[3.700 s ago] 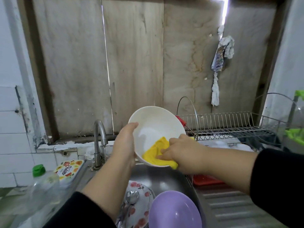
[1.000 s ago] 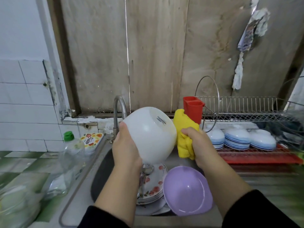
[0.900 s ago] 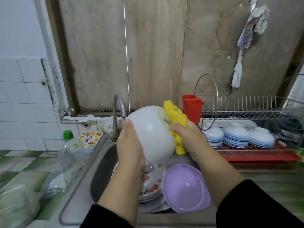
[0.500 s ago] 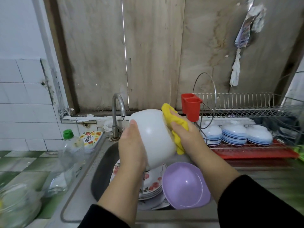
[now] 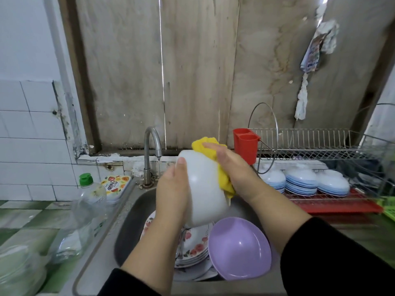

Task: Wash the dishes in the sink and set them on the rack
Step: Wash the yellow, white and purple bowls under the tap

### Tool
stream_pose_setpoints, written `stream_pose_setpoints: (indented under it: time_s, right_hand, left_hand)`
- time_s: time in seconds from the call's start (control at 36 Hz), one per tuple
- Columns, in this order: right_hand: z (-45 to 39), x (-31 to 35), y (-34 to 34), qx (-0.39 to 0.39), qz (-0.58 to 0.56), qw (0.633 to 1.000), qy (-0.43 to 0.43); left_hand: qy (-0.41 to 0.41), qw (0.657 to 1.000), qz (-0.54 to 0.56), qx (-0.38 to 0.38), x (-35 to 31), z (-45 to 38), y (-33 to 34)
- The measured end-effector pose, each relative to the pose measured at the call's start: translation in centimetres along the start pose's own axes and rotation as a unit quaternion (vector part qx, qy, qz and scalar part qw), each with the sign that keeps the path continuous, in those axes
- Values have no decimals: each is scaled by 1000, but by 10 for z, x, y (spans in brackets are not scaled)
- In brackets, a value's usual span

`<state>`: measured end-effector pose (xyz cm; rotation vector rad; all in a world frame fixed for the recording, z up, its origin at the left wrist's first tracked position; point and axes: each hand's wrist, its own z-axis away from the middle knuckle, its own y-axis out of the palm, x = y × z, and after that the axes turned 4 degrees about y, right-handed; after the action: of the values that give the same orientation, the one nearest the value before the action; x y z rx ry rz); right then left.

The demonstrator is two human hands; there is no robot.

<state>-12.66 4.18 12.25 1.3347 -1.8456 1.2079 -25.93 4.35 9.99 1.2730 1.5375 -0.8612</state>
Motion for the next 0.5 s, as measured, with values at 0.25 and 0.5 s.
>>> stream_pose_setpoints:
  time_s: [0.25,0.5]
  right_hand:
    - [-7,-23,13,-2,305,922,-238]
    - [-8,1,19,8,299,937,-181]
  left_hand:
    - [35,999,-11,-6,-1,0,-9]
    - [46,998,6,34,-9,-3,-12]
